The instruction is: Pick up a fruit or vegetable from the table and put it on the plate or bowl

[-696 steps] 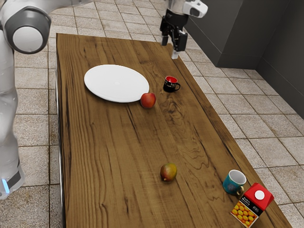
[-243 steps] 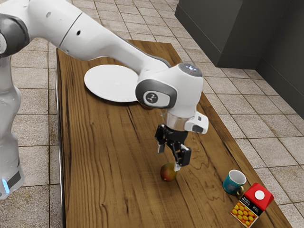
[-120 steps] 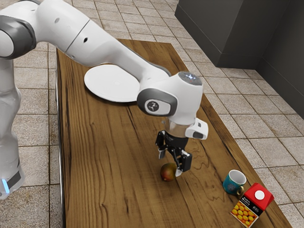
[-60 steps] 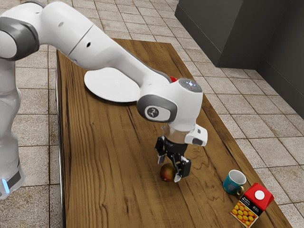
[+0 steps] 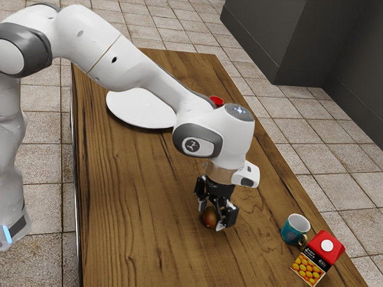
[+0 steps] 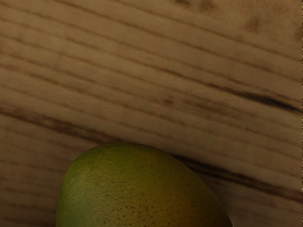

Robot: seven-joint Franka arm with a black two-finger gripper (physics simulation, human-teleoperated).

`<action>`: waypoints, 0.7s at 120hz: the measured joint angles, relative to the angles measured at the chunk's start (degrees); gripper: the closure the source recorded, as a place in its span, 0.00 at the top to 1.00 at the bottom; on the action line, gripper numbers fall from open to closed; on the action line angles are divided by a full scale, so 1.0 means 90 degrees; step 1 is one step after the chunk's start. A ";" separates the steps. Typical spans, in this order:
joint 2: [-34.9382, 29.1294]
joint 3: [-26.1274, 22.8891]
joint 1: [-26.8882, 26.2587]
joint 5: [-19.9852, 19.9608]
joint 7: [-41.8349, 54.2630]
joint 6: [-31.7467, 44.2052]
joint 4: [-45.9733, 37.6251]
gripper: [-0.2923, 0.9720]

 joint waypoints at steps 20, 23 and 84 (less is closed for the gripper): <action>-0.0004 -0.0003 -0.0006 0.0016 -0.0020 0.0004 -0.0009 0.48; -0.0004 -0.0003 -0.0006 0.0017 -0.0024 0.0003 -0.0010 0.48; -0.0546 0.0837 -0.0726 0.0361 0.0082 -0.1728 0.1921 0.44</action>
